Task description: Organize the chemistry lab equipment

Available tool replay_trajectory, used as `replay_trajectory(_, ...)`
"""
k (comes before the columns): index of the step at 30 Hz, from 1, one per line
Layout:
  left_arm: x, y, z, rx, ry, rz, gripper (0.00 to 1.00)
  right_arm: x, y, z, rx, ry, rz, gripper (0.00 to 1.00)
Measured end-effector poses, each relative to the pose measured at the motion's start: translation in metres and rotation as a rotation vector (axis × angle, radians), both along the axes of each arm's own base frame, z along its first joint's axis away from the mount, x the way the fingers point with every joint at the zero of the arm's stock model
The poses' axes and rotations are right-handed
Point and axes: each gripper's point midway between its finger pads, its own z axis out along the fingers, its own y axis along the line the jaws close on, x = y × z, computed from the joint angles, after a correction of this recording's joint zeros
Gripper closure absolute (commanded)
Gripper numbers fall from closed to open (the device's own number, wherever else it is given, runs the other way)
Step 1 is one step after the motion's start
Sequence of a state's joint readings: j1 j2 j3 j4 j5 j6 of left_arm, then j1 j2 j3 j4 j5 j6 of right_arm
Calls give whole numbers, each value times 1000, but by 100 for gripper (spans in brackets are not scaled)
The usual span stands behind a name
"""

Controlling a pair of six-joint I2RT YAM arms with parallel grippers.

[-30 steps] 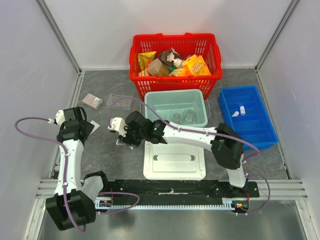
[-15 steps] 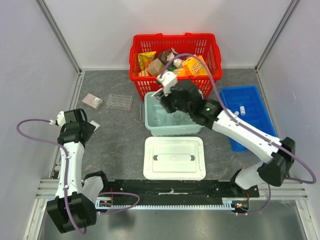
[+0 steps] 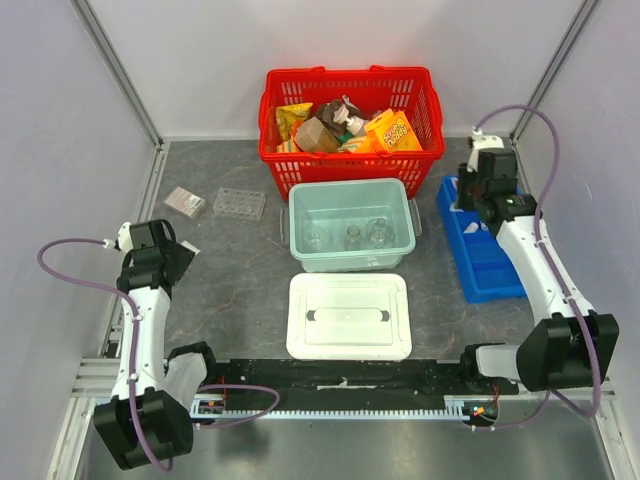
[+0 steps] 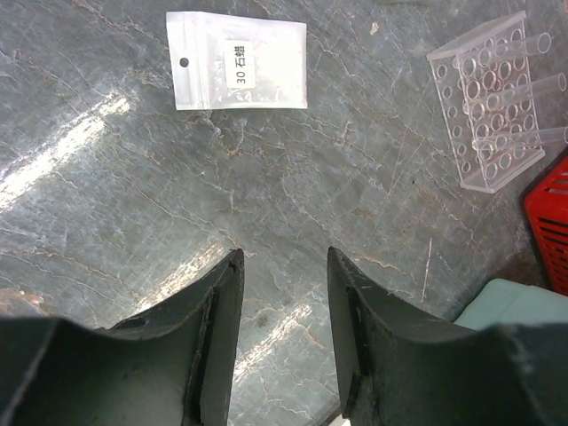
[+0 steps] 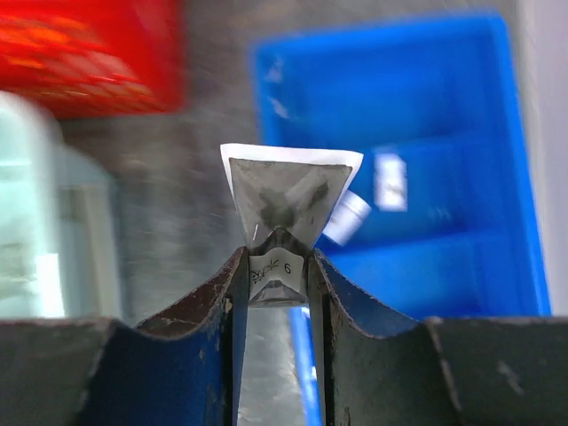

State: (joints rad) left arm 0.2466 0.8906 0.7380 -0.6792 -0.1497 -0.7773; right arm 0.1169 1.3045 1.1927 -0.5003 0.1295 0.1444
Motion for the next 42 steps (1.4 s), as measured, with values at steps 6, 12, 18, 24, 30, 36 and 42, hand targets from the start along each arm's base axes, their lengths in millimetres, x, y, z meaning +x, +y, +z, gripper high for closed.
replay_trajectory(6,1,-6,0,-3,-2,-24,51,-41,-101,-73,27,172,-326,62)
replay_trajectory(12,3,-13,0,-8,-2,-54,51,-66,-126,-99,61,210,-469,62)
replay_trajectory(18,3,-18,0,-10,-3,-71,51,-66,-143,-103,117,163,-578,61)
replay_trajectory(24,2,-18,2,-7,-15,-73,51,-54,-146,-117,203,149,-662,60)
replay_trajectory(30,2,-18,2,-3,-16,-70,51,-54,-141,-135,302,156,-756,57)
replay_trajectory(36,2,-16,2,4,-14,-64,49,-59,-144,-143,353,142,-867,42)
replay_trajectory(42,0,-12,2,21,-6,-48,46,-60,-145,-142,361,135,-895,32)
